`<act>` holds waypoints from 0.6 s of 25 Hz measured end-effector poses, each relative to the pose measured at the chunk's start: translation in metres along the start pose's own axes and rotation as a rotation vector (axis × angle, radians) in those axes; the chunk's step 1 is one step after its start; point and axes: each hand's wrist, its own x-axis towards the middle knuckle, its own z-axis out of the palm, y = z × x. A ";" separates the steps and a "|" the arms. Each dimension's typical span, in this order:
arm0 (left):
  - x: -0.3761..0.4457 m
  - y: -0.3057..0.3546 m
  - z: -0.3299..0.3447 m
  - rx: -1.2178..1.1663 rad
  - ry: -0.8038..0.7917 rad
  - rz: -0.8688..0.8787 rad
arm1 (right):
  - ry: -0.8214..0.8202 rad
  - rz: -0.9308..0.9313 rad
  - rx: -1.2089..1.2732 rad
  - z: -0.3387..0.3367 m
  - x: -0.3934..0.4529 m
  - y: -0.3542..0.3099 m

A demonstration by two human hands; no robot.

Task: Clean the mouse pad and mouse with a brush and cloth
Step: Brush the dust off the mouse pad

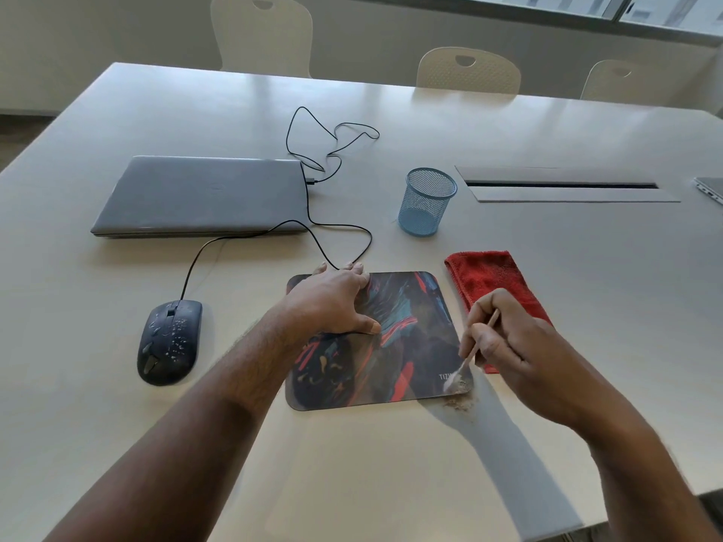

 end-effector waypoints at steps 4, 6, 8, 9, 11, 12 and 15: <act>0.000 0.000 -0.001 0.007 0.000 0.008 | 0.071 0.044 0.046 0.008 -0.001 0.009; -0.001 0.000 -0.001 0.001 -0.004 0.003 | 0.032 0.092 0.007 0.007 -0.003 0.012; -0.001 0.000 -0.001 -0.003 -0.006 0.003 | 0.013 0.128 -0.039 0.001 -0.004 0.012; 0.000 0.001 -0.001 -0.002 -0.004 0.003 | 0.027 0.136 -0.046 -0.002 -0.005 0.012; -0.001 0.001 -0.001 0.009 -0.004 0.004 | 0.113 0.152 -0.026 -0.004 -0.005 0.011; -0.001 0.001 -0.002 0.009 -0.003 0.005 | 0.167 0.163 -0.016 -0.003 -0.006 0.010; -0.002 0.002 -0.002 0.001 -0.002 0.006 | 0.175 0.205 -0.034 0.000 -0.006 0.010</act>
